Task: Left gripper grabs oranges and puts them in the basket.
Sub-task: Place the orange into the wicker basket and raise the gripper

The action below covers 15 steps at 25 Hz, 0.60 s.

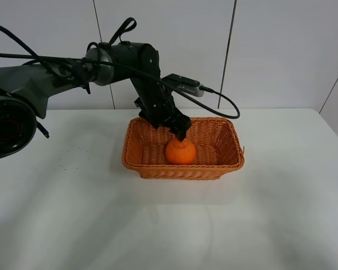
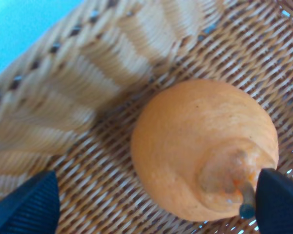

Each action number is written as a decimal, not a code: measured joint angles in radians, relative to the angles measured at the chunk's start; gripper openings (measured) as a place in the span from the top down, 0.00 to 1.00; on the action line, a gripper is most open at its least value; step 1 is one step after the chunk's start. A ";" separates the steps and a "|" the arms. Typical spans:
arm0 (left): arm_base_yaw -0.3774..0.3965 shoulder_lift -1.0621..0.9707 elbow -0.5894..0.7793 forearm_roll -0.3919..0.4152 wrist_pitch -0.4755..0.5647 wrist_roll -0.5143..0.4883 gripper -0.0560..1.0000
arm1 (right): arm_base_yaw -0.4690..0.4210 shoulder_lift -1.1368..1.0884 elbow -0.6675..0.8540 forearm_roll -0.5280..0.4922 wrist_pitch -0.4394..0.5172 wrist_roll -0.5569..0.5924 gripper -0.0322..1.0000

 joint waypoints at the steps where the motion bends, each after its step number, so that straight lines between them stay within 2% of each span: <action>1: 0.005 -0.011 -0.002 0.002 0.000 -0.004 0.09 | 0.000 0.000 0.000 0.000 0.000 0.000 0.30; 8: 0.068 -0.135 -0.007 0.009 0.017 -0.011 0.09 | 0.000 0.000 0.000 0.000 0.000 0.000 0.30; 15: 0.236 -0.221 -0.007 0.064 0.051 -0.014 0.09 | 0.000 0.000 0.000 0.000 0.000 0.000 0.30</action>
